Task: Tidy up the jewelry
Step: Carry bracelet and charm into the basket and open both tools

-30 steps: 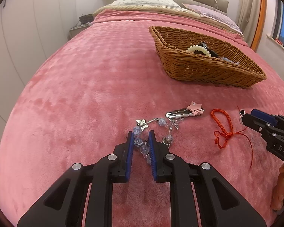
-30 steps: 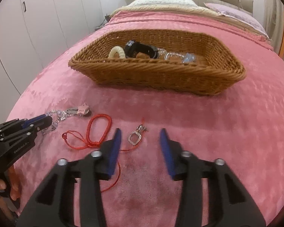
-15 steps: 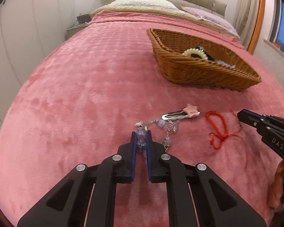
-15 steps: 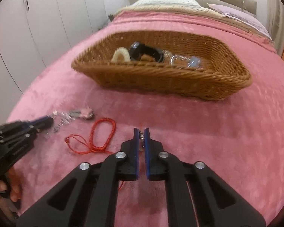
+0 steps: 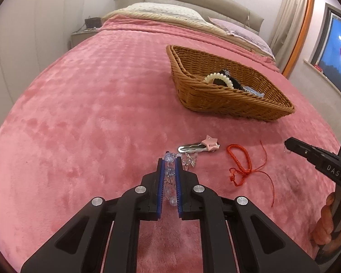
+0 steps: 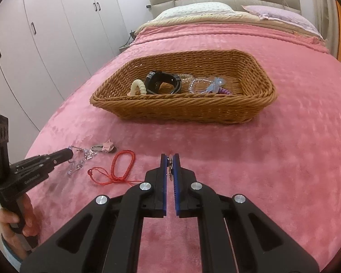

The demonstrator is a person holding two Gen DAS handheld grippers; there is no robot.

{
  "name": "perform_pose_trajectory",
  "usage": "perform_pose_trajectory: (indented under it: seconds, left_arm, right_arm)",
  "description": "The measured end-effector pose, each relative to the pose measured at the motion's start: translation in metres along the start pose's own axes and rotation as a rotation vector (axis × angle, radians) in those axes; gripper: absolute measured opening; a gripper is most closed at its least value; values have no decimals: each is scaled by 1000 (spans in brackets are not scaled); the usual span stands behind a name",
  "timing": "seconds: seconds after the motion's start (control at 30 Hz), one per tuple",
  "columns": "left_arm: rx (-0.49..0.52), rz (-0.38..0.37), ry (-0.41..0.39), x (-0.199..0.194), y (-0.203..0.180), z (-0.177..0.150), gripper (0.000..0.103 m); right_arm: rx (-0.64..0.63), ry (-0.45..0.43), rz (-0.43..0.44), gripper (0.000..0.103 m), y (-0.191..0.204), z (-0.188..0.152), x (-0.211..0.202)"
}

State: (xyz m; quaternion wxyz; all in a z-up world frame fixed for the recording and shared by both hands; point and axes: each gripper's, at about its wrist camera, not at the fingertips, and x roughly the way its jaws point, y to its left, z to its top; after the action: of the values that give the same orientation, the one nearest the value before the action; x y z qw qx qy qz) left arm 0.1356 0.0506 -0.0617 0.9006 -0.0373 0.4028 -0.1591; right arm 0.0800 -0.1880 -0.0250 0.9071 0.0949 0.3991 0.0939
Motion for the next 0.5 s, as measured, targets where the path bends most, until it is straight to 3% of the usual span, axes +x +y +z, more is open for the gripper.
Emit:
perform_pose_trajectory:
  seconds: [0.17, 0.5]
  left_arm:
    - [3, -20, -24, -5, 3, 2, 7]
    - [-23, -229, -207, -54, -1, 12, 7]
  right_arm:
    - [12, -20, 14, 4, -3, -3, -12]
    - [-18, -102, 0, 4, -3, 12, -53]
